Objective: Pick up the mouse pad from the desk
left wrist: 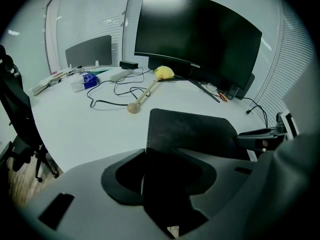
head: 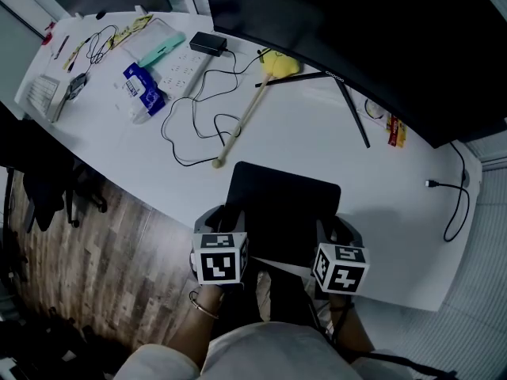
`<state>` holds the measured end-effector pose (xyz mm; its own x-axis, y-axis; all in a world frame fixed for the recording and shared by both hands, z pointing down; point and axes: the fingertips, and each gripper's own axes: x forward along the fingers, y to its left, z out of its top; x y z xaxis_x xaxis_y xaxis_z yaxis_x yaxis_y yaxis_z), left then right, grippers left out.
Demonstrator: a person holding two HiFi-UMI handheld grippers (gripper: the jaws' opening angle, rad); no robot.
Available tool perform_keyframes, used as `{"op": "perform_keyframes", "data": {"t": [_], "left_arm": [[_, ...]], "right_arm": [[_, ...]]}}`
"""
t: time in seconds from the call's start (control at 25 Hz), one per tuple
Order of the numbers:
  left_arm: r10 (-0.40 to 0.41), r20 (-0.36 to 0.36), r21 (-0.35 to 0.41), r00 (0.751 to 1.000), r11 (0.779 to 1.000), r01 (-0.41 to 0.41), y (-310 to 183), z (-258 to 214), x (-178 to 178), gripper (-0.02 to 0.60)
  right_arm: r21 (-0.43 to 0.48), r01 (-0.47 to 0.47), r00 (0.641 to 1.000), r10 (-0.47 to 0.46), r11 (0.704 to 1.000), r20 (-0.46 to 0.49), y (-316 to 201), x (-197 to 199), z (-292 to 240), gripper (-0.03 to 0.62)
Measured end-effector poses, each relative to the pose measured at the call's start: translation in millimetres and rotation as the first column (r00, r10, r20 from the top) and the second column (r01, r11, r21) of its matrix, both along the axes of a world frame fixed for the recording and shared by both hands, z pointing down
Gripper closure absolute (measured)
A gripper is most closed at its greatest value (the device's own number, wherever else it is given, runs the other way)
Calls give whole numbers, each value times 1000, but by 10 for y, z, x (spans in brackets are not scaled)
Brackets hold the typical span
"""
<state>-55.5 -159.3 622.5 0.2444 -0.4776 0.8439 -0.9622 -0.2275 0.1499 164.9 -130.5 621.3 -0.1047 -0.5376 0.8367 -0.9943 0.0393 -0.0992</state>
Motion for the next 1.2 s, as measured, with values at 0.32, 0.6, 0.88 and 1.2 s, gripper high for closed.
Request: {"op": "perform_keyframes", "data": {"t": [0.32, 0.6, 0.88, 1.2], "left_arm": [[2, -9, -19, 1000, 1000, -2, 5, 1, 16, 435], [17, -25, -25, 1000, 1000, -18, 24, -3, 90, 503], [89, 27, -26, 996, 996, -89, 28, -2, 133, 525], [67, -26, -39, 997, 997, -67, 13, -42, 126, 526]], "right_arm": [[-2, 17, 1000, -17, 1000, 4, -7, -46, -1, 471], [-7, 29, 999, -29, 1000, 28, -6, -92, 4, 504], [-11, 42, 999, -42, 999, 31, -5, -111, 19, 520], [-22, 31, 998, -30, 999, 57, -18, -114, -1, 526]]}}
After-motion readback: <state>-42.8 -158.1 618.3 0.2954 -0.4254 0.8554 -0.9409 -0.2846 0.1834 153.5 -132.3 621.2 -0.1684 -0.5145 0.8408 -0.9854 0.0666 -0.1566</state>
